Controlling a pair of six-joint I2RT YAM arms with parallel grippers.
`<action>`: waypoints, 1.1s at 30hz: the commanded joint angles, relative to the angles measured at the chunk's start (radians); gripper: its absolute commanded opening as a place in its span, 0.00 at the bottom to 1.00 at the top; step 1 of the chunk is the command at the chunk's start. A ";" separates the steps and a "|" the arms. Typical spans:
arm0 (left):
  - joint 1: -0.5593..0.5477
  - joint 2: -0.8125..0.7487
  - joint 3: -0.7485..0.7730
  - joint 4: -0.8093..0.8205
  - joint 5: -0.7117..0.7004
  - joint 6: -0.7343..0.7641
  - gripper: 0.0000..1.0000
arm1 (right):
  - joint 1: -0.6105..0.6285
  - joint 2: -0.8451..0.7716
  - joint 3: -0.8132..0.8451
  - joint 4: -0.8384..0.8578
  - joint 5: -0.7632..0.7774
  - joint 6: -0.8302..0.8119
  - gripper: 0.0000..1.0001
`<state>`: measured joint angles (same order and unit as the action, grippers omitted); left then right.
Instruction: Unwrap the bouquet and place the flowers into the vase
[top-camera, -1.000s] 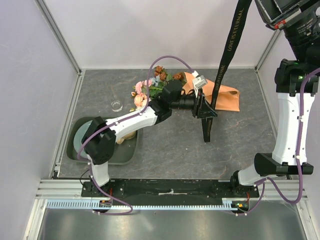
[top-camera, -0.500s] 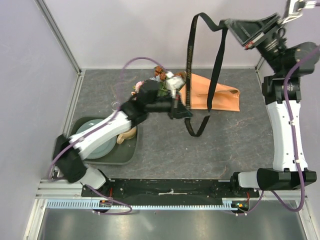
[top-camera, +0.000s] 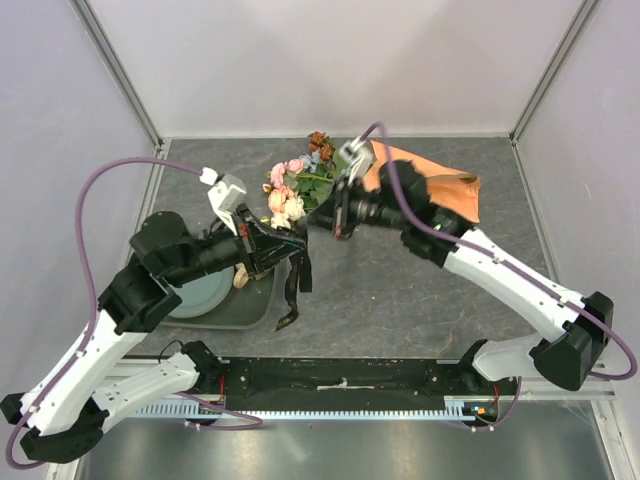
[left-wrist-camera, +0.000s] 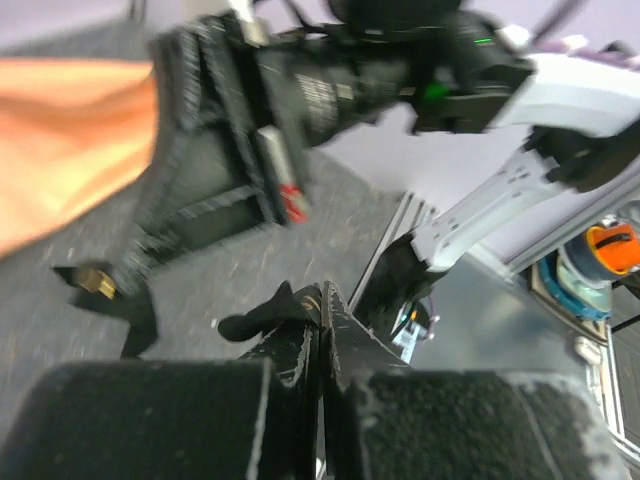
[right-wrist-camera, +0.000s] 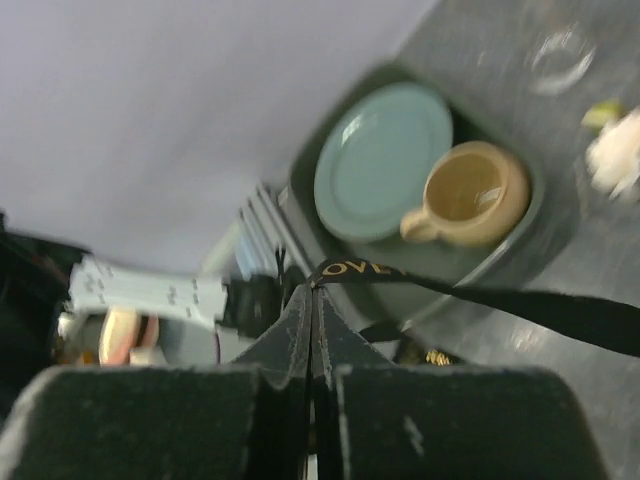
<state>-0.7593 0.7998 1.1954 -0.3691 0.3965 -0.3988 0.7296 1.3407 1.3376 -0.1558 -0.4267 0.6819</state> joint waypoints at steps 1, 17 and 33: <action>0.000 -0.045 -0.072 -0.100 -0.107 -0.034 0.02 | 0.180 -0.043 -0.078 0.012 0.158 -0.104 0.00; 0.000 0.006 -0.241 -0.068 -0.231 -0.143 0.02 | 0.295 0.009 -0.597 0.410 0.215 0.173 0.00; 0.003 0.317 -0.369 -0.047 -0.418 -0.140 0.02 | 0.297 0.198 -0.658 0.463 0.181 0.148 0.00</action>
<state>-0.7586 1.0447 0.8330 -0.4599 0.0429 -0.5194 1.0195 1.5013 0.6777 0.2573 -0.2356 0.8612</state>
